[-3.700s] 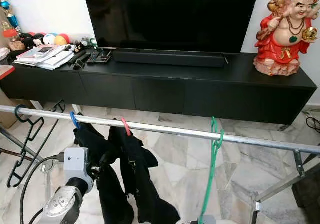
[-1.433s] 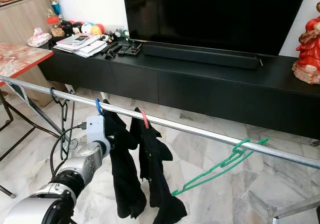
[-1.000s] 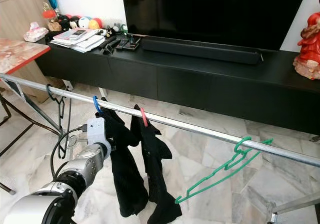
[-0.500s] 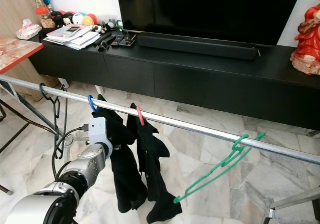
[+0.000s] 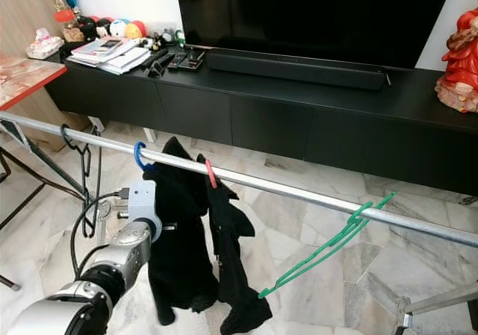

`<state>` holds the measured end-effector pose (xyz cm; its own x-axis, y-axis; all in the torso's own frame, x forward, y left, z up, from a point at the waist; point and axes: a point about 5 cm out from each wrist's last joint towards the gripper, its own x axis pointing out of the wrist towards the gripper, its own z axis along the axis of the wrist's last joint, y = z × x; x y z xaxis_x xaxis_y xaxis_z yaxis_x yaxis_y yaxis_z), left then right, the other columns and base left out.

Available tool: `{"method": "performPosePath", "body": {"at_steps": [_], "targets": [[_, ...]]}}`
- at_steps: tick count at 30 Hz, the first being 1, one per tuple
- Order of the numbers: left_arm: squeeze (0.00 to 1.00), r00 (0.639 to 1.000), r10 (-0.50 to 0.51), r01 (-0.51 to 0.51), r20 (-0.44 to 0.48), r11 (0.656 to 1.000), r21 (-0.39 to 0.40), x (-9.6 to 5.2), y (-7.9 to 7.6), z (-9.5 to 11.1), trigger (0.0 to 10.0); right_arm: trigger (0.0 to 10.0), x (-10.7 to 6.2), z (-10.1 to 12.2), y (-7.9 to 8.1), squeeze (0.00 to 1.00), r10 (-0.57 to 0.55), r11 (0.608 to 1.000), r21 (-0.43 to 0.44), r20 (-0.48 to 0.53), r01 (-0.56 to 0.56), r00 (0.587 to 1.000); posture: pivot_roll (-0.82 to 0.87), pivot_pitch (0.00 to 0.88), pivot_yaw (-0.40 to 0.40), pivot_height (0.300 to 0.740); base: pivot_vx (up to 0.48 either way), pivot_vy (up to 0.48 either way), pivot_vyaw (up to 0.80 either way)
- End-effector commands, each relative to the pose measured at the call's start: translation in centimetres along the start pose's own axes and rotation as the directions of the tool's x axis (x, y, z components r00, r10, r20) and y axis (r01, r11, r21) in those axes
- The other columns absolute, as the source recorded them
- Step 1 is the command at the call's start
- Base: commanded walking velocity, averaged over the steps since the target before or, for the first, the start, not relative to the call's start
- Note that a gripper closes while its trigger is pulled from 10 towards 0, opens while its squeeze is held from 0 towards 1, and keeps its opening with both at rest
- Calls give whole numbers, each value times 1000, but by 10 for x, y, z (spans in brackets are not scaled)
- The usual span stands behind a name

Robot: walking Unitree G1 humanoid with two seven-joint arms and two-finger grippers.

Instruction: Hang hanger

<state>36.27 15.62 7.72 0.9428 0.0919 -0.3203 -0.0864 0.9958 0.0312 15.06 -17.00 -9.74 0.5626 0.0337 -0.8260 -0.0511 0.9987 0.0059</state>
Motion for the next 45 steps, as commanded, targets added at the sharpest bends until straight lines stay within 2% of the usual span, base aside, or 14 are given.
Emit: {"method": "performPosePath", "body": {"at_steps": [1, 6, 7, 13, 15, 16, 21, 22, 23, 24, 31, 38, 42, 45], "targets": [[0, 1000, 0, -1, 22, 1000, 29, -1, 3, -2, 0, 10000, -1, -6, 1, 0, 1, 1000, 15, -21, -1, 1000, 12, 79, 48, 740, 0, 0, 0], [0, 991, 2, -11, 133, 998, 60, -6, 14, 4, 0, 10000, 0, -4, 2, 0, -1, 1000, 19, -18, 1, 1000, 31, 58, 48, 740, 0, 0, 0], [0, 982, -13, 0, 188, 998, 69, -10, 17, 7, 0, 10000, 0, -4, 2, 0, 1, 1000, 17, -19, -1, 1000, 35, 51, 47, 740, 0, 0, 0], [0, 961, -42, 15, 273, 995, 99, -19, 25, 9, 0, 10000, 0, -3, 1, 0, 5, 1000, 11, -20, -4, 1000, 36, 38, 51, 740, 0, 0, 0], [0, 955, -79, 32, 287, 986, 166, -32, 31, -2, 0, 10000, -1, -4, 0, 0, -2, 1000, 15, -19, 2, 1000, 34, 24, 56, 740, 0, 0, 0], [0, 955, -79, 32, 287, 986, 166, -32, 31, -2, 0, 10000, -1, -4, 0, 0, -2, 1000, 15, -19, 2, 1000, 34, 24, 56, 740, 0, 0, 0], [0, 963, -135, 90, 235, 977, 194, -60, 39, -38, 0, 10000, -1, -4, -1, 0, -7, 1000, 15, -21, 8, 1000, 37, 9, 57, 740, 0, 0, 0], [0, 964, -150, 103, 218, 972, 213, -70, 42, -49, 3922, 10000, -1, -4, -2, 0, -9, 1000, 16, -22, 9, 1000, 37, 6, 57, 740, 0, 0, 0], [0, 965, -154, 106, 213, 970, 217, -73, 43, -52, 3922, 10000, -1, -4, -2, 0, -9, 1000, 16, -22, 10, 1000, 37, 6, 57, 740, 0, 0, 0], [0, 966, -151, 109, 208, 974, 199, -78, 44, -55, 10000, 10000, -1, -4, -2, 0, -13, 1000, 23, -23, 13, 1000, 42, 2, 55, 740, 0, 0, 0], [0, 972, -149, 119, 182, 979, 165, -94, 43, -61, 10000, 10000, -1, -5, -3, 0, -36, 997, 70, -24, 38, 999, 41, 0, 60, 740, 0, 0, 0], [0, 970, -174, 147, 171, 976, 159, -94, 38, -60, 10000, 10000, 0, -4, -3, 0, -72, 987, 139, -24, 75, 997, 44, 4, 59, 740, 0, 0, 0], [0, 970, -167, 142, 174, 979, 147, -93, 39, -56, 10000, 10000, -1, -7, -3, 0, -128, 956, 262, -39, 134, 991, 48, 7, 61, 740, -252, 0, 0], [0, 971, -167, 143, 169, 979, 145, -94, 38, -54, 10000, 10000, 2, 17, -21, 0, -170, 941, 301, 15, 157, 985, 48, 11, 62, 740, -254, 0, 0]]}}
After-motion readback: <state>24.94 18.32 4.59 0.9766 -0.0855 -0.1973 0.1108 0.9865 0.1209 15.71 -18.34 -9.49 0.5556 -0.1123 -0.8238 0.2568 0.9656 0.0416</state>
